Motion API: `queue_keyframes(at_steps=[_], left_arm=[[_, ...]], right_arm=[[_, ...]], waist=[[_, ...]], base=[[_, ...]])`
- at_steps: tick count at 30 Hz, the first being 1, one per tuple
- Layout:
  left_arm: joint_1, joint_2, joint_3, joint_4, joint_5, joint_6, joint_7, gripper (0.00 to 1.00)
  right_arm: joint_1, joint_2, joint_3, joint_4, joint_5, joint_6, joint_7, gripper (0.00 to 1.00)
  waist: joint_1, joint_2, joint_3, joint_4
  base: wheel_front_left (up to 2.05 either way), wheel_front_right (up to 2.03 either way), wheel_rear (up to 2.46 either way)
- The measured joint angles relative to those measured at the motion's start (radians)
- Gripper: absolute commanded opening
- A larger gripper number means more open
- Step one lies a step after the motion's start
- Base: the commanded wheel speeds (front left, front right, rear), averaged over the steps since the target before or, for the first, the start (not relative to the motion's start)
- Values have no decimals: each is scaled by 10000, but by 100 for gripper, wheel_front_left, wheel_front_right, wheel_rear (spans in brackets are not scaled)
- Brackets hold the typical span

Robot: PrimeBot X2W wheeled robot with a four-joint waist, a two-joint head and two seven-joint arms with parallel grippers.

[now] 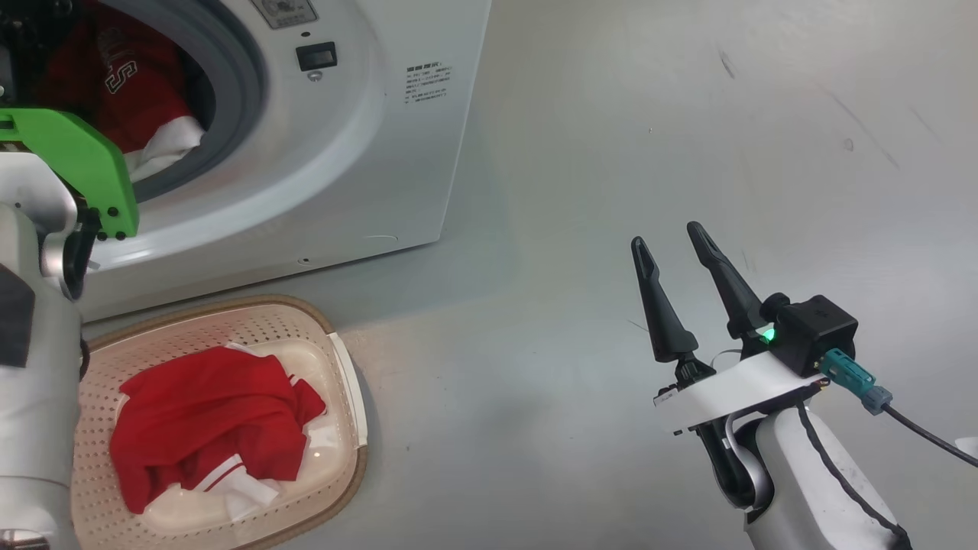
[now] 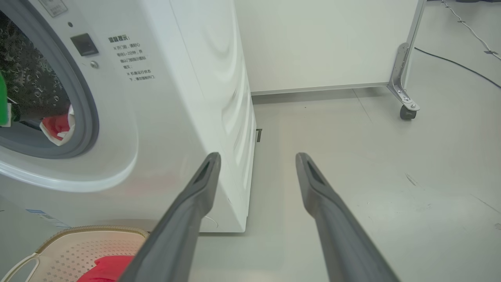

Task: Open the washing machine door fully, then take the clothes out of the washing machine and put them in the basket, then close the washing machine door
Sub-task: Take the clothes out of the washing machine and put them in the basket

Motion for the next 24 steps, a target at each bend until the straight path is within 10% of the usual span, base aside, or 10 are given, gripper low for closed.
queue_keyframes(at_steps=[24], left_arm=[[1540,-527,61,199,-487,-405,-2291,0]], right_arm=[[607,-19,-512,372,-115,115,0,100]], waist=[[0,0,-1757,811]], base=[[0,0,0]])
